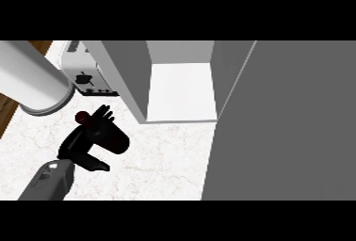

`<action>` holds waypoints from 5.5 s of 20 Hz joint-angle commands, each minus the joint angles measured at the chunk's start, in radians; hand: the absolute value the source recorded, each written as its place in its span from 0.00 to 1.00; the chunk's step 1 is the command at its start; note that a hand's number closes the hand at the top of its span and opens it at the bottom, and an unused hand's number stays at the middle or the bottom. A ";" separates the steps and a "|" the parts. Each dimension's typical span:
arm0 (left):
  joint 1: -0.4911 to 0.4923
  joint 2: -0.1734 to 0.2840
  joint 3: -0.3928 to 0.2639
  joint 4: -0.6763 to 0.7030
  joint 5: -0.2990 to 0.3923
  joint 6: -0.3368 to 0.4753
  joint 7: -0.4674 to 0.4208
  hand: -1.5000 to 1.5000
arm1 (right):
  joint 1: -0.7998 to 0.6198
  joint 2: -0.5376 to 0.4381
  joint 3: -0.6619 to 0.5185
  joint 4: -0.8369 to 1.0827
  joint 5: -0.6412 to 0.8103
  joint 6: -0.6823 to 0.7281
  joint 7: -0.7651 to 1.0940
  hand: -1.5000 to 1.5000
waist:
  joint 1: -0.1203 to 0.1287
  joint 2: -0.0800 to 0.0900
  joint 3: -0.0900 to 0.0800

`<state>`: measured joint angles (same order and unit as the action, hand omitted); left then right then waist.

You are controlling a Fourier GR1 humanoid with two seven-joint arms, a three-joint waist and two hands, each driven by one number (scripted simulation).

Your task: Pick up the wine, place it into the cabinet and close the cabinet

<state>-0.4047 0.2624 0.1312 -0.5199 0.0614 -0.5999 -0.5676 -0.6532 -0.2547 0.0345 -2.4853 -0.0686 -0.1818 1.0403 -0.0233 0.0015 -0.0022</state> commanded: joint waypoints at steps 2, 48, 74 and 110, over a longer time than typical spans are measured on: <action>-0.026 -0.035 -0.031 0.075 -0.052 -0.023 -0.147 0.00 | 0.023 -0.003 -0.006 -0.130 -0.047 -0.019 0.097 0.00 | -0.007 0.000 0.000; 0.196 -0.262 -0.467 -0.989 0.180 0.809 0.237 1.00 | 0.062 -0.012 -0.031 -0.057 -0.065 -0.019 0.029 0.00 | 0.022 -0.007 0.002; -0.315 -0.262 -0.431 -0.677 0.075 1.140 0.407 1.00 | 0.086 -0.026 -0.143 -0.039 -0.163 0.045 0.001 0.00 | 0.010 -0.002 0.003; -0.440 -0.262 -0.533 -0.020 0.450 1.189 -0.104 1.00 | 0.111 0.037 -0.084 0.034 -0.149 0.095 -0.112 0.00 | -0.009 0.005 0.002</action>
<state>-0.8274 0.0000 -0.3969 -0.5474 0.4587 0.5683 -0.6474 -0.5636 -0.2304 -0.0371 -2.4364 -0.1467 -0.1032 0.9540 -0.0360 0.0071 -0.0009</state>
